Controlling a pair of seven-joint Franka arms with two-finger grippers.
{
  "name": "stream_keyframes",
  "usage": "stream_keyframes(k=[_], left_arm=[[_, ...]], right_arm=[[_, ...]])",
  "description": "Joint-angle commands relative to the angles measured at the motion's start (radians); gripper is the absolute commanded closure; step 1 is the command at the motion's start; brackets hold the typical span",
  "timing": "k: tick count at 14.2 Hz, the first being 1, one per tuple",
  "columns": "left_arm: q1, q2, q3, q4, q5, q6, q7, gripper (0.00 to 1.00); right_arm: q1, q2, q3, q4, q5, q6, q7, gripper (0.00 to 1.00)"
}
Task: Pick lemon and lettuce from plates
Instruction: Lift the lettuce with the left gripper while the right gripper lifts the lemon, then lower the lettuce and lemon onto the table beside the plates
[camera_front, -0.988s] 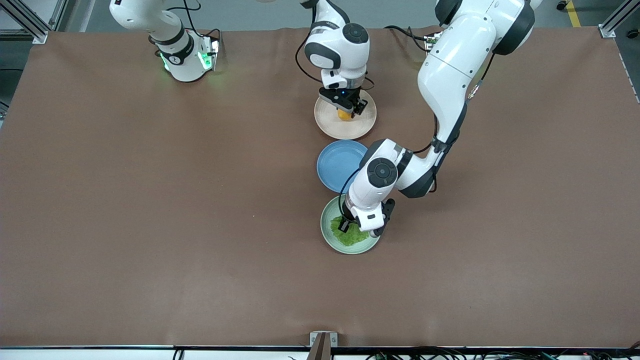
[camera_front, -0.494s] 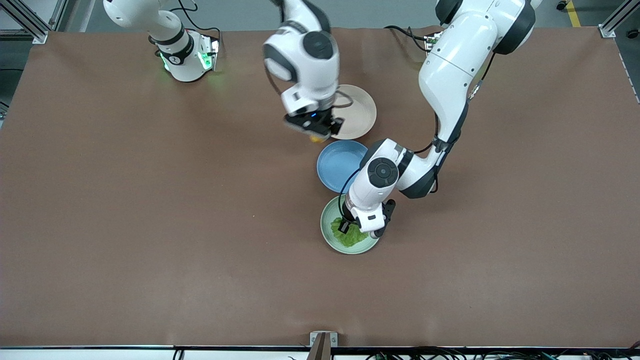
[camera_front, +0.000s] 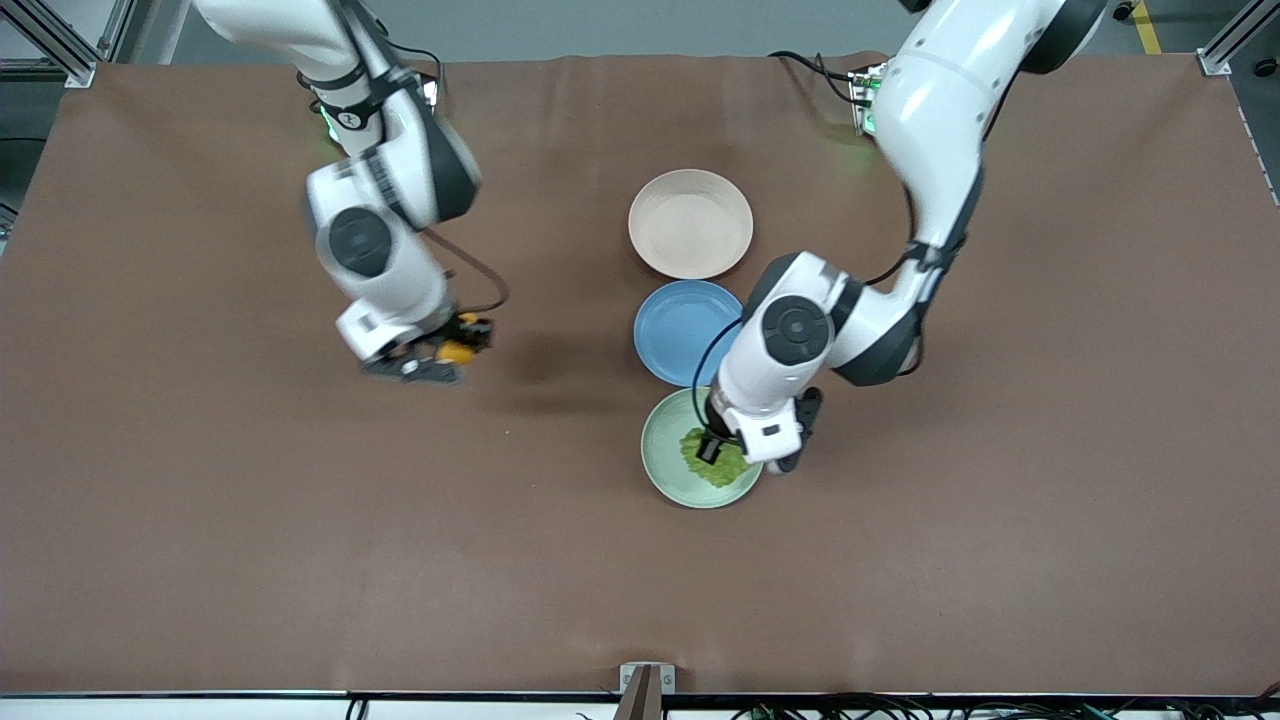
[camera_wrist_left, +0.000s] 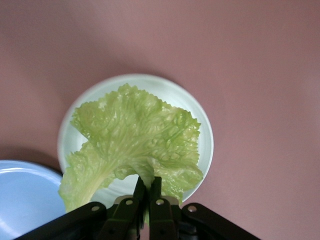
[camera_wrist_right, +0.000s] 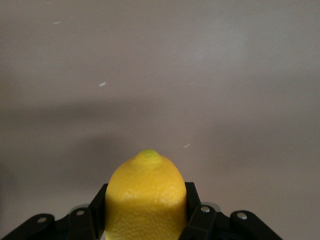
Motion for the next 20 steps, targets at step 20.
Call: stream_keyframes(k=[20], left_arm=[[0.371, -0.419, -0.003, -0.817, 0.013, 0.219, 0.374, 0.99]], right_arm=[[-0.323, 0.082, 0.031, -0.263, 0.104, 0.342, -0.589, 0.98]])
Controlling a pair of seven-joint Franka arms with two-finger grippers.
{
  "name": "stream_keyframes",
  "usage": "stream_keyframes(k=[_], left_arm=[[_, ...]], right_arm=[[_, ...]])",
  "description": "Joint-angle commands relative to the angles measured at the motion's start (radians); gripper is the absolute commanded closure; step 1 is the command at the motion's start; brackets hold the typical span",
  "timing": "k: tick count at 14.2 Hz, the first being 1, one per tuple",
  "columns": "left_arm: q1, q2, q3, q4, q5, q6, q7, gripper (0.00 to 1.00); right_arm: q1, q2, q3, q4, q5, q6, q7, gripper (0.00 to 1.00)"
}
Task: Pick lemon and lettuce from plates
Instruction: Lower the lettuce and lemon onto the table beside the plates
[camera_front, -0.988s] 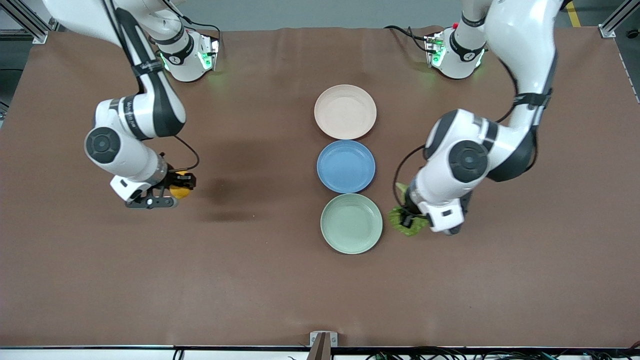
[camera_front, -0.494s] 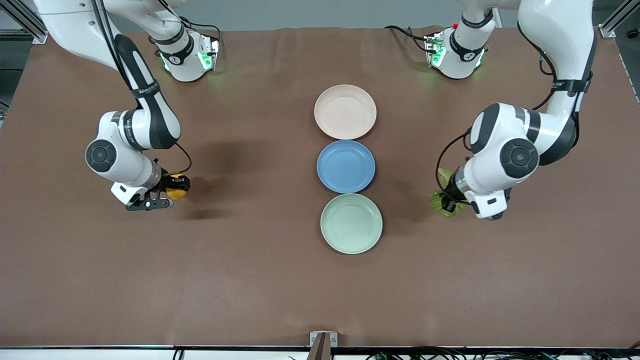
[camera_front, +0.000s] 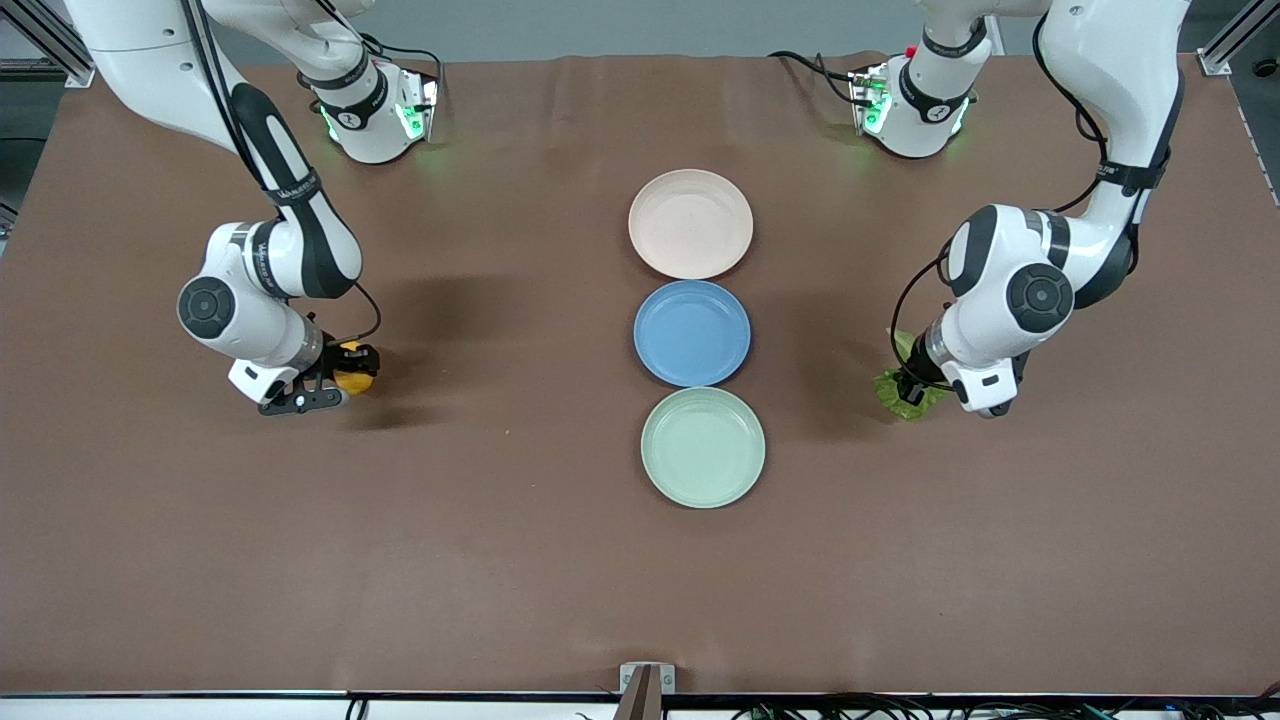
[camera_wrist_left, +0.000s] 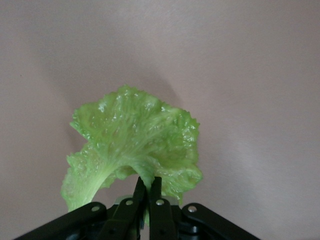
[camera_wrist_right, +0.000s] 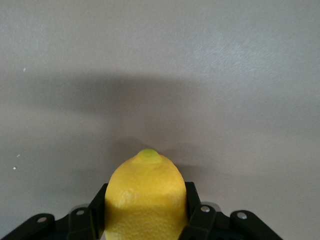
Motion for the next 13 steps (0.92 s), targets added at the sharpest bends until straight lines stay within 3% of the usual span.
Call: stream_keyframes(k=[1, 3, 4, 8, 9, 10, 11, 13], left_arm=[[0.016, -0.034, -0.004, -0.071, 0.013, 0.065, 0.024, 0.99], [0.030, -0.023, -0.004, -0.088, 0.016, 0.096, 0.031, 0.99], [0.030, -0.012, -0.004, -0.089, 0.016, 0.113, 0.033, 0.98], [0.032, 0.006, -0.004, -0.091, 0.017, 0.130, 0.033, 0.94], [0.032, 0.008, -0.002, -0.091, 0.017, 0.133, 0.033, 0.90], [0.032, 0.008, -0.004, -0.091, 0.017, 0.133, 0.034, 0.81], [0.032, 0.006, -0.004, -0.089, 0.017, 0.133, 0.034, 0.54], [0.032, -0.006, -0.004, -0.083, 0.017, 0.132, 0.069, 0.07]], right_arm=[[-0.011, -0.018, 0.014, -0.028, 0.035, 0.016, -0.025, 0.98], [-0.012, -0.010, 0.014, -0.028, 0.037, 0.016, -0.023, 0.95], [-0.012, -0.005, 0.014, -0.028, 0.037, 0.016, -0.023, 0.82], [-0.008, 0.013, 0.026, -0.027, 0.084, 0.014, -0.023, 0.68], [-0.009, 0.019, 0.029, -0.027, 0.091, 0.016, -0.023, 0.56], [-0.009, 0.019, 0.029, -0.024, 0.092, 0.014, -0.023, 0.27], [-0.011, 0.018, 0.029, -0.022, 0.092, 0.013, -0.023, 0.00], [-0.012, 0.012, 0.028, -0.008, 0.091, 0.003, -0.025, 0.00]])
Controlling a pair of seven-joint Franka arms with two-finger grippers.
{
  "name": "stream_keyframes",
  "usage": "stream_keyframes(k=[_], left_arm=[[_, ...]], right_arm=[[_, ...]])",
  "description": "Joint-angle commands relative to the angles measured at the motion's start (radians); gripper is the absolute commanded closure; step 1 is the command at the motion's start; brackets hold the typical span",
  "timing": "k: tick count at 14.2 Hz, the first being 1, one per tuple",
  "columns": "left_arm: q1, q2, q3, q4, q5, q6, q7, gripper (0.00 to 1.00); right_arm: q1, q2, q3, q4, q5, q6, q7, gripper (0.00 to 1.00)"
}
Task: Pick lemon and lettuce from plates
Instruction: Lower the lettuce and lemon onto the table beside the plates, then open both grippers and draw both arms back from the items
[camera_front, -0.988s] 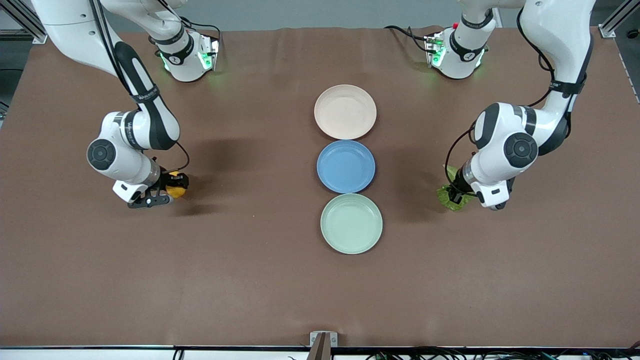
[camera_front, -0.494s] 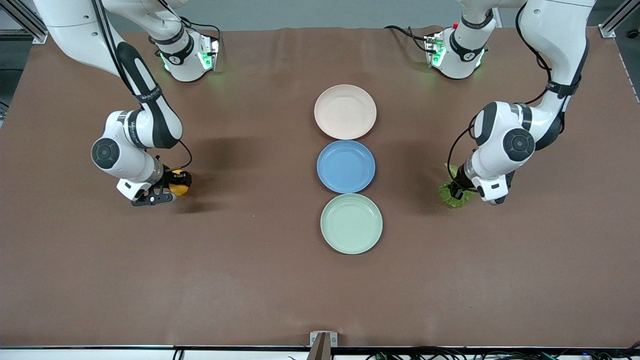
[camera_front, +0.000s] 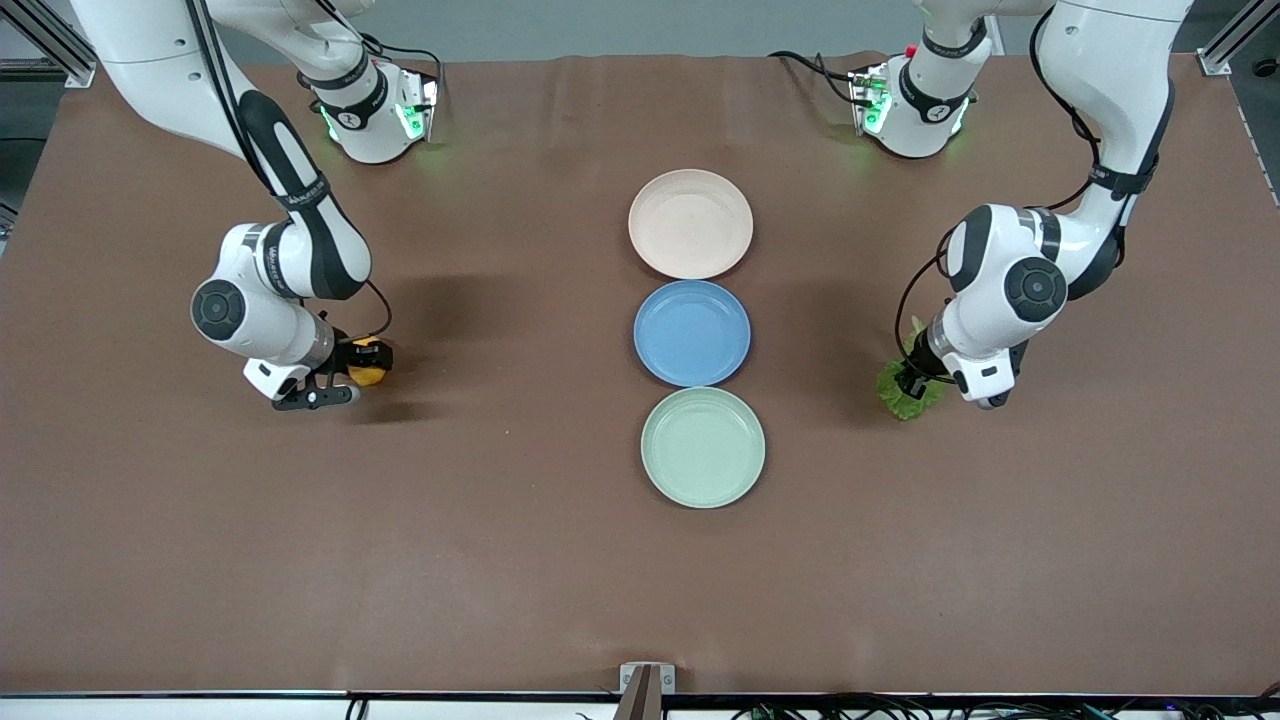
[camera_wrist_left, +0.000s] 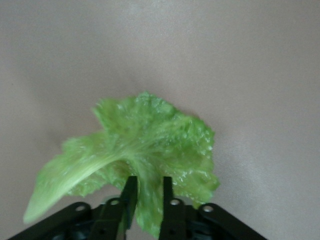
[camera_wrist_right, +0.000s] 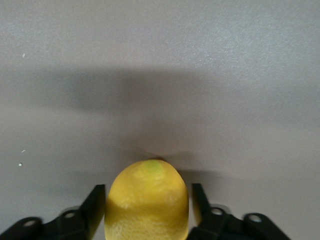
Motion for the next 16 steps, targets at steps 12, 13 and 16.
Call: stream_keyframes(k=[12, 13, 16], left_arm=[[0.066, -0.176, -0.003, 0.055, 0.016, -0.042, 0.874, 0.01], [0.069, -0.186, 0.000, 0.070, 0.016, -0.107, 0.940, 0.01], [0.156, -0.194, -0.003, 0.193, 0.016, -0.396, 1.148, 0.01]], right_arm=[[-0.083, -0.130, -0.054, 0.464, -0.089, -0.631, -0.008, 0.00], [-0.085, -0.133, -0.056, 0.493, -0.091, -0.676, 0.013, 0.00], [-0.082, -0.122, -0.053, 0.622, -0.170, -0.766, 0.038, 0.00]])
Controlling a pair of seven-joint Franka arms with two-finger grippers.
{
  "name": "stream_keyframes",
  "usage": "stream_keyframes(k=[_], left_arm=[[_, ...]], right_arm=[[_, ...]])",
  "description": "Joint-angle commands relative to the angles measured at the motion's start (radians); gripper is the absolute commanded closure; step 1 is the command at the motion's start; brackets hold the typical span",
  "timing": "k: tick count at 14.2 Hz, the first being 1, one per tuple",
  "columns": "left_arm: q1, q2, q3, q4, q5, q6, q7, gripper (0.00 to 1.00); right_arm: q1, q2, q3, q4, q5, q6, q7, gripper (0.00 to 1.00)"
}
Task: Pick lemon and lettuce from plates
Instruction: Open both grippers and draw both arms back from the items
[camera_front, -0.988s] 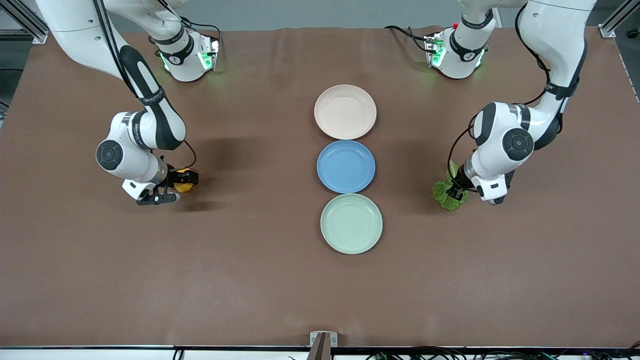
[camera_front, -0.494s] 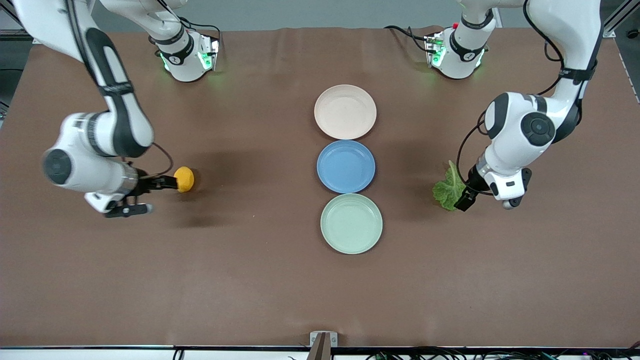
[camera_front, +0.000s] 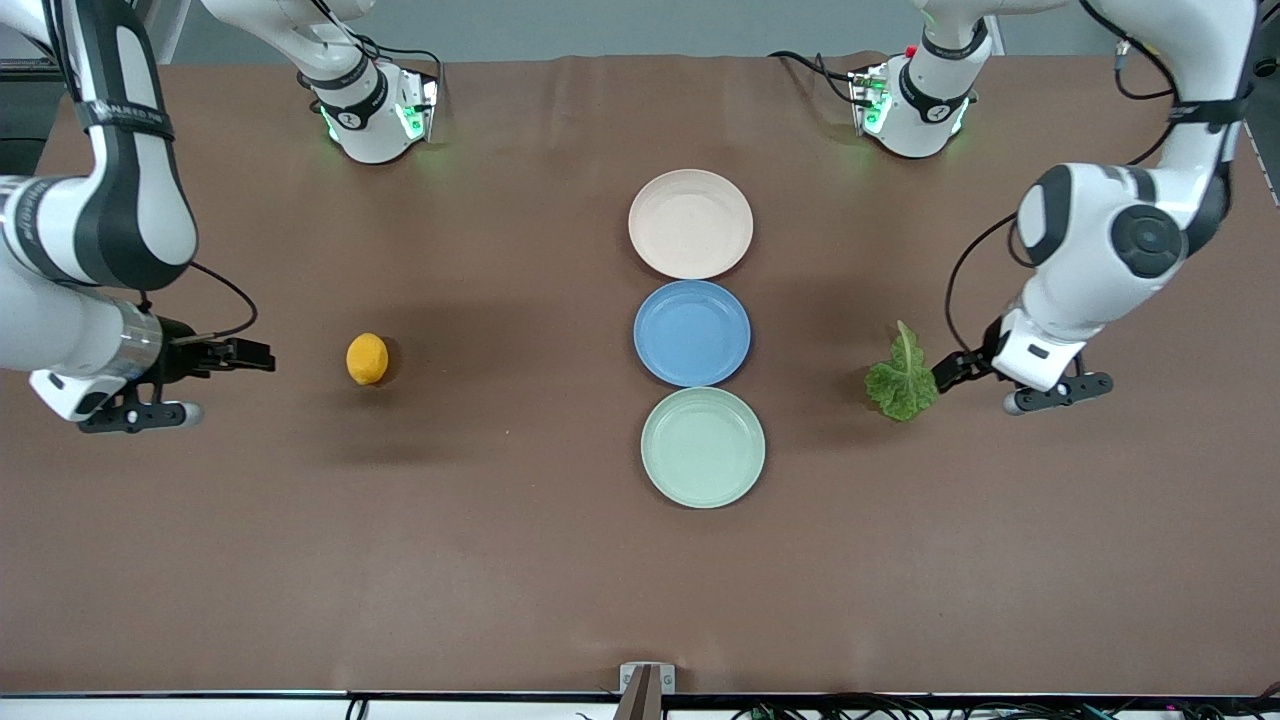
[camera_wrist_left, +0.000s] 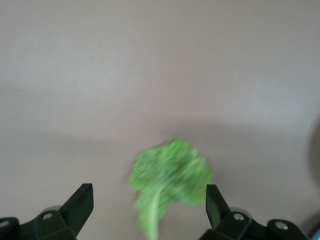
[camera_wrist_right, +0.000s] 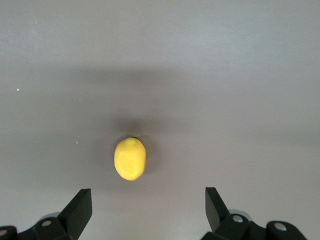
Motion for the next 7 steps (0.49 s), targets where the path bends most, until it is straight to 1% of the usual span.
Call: stream_keyframes(k=[1, 2, 3, 4, 6, 7], left_arm=[[0.061, -0.026, -0.006, 0.113, 0.009, -0.237, 0.183, 0.01], [0.080, -0.046, -0.006, 0.140, 0.009, -0.303, 0.209, 0.01], [0.098, -0.066, -0.007, 0.157, 0.010, -0.338, 0.226, 0.01], [0.107, -0.095, -0.007, 0.168, 0.009, -0.377, 0.260, 0.01], [0.114, -0.138, -0.001, 0.194, 0.007, -0.444, 0.317, 0.01], [0.130, -0.146, -0.004, 0.229, 0.007, -0.484, 0.325, 0.01]], right_arm=[[-0.004, 0.005, 0.010, 0.153, -0.070, -0.101, 0.026, 0.00], [-0.010, 0.019, 0.012, 0.222, -0.068, -0.160, 0.027, 0.00], [-0.013, 0.025, 0.010, 0.264, -0.067, -0.190, 0.026, 0.00], [-0.013, 0.024, 0.009, 0.284, -0.068, -0.195, 0.026, 0.00], [-0.005, 0.022, 0.009, 0.282, -0.064, -0.199, 0.032, 0.00], [-0.001, 0.022, 0.012, 0.282, -0.056, -0.216, 0.030, 0.00]])
